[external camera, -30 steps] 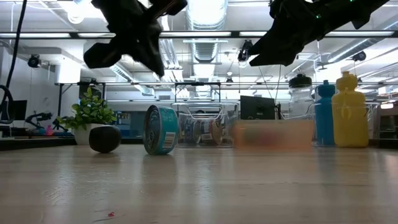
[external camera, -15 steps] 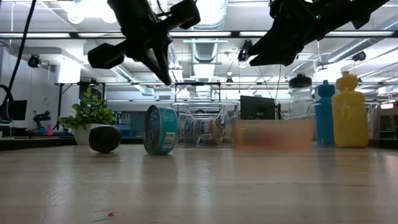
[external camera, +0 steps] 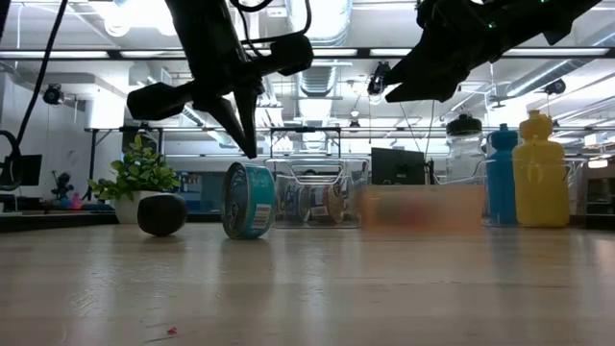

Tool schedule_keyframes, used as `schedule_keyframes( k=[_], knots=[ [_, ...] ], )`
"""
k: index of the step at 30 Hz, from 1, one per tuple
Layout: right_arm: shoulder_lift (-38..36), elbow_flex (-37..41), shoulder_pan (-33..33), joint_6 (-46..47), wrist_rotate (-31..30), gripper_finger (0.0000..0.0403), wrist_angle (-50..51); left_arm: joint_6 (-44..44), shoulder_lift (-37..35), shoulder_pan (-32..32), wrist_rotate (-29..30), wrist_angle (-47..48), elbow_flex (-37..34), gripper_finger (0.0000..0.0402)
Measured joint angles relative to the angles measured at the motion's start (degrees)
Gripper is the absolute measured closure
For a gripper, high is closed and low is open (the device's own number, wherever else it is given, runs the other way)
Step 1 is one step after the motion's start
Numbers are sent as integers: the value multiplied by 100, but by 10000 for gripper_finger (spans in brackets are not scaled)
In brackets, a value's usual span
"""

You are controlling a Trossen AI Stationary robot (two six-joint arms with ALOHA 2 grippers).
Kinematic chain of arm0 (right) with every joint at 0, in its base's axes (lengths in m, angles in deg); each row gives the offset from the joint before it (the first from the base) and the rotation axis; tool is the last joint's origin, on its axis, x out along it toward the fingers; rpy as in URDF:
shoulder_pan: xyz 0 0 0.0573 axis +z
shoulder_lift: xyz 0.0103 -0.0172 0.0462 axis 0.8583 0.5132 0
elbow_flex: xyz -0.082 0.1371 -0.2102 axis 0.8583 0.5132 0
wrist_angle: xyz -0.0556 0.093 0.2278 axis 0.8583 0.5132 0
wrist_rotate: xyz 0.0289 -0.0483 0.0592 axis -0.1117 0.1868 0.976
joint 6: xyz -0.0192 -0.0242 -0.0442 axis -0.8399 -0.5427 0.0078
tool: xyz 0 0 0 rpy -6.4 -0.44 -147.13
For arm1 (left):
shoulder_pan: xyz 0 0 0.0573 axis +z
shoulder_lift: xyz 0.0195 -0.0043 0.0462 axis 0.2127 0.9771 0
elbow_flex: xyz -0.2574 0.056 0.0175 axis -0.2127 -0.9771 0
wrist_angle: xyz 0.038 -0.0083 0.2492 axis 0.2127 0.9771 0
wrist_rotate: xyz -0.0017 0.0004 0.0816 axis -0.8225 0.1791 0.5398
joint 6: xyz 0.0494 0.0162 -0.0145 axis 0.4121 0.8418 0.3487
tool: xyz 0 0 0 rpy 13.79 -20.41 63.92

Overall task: Pick & Place Food Item
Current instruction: Put the yellow and blue tuna can into the left transparent bin

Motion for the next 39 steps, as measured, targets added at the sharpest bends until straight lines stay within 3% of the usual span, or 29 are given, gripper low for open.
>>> schedule_keyframes(
  k=[17, 39],
  knots=[
    [0, 0, 0, 0, 0, 80, 0, 370, -17, 20, 55, -11, -2, 396],
    [0, 0, 0, 2, 0, 86, 0, -440, -226, 8, 13, 2, -4, 396]
  ],
)
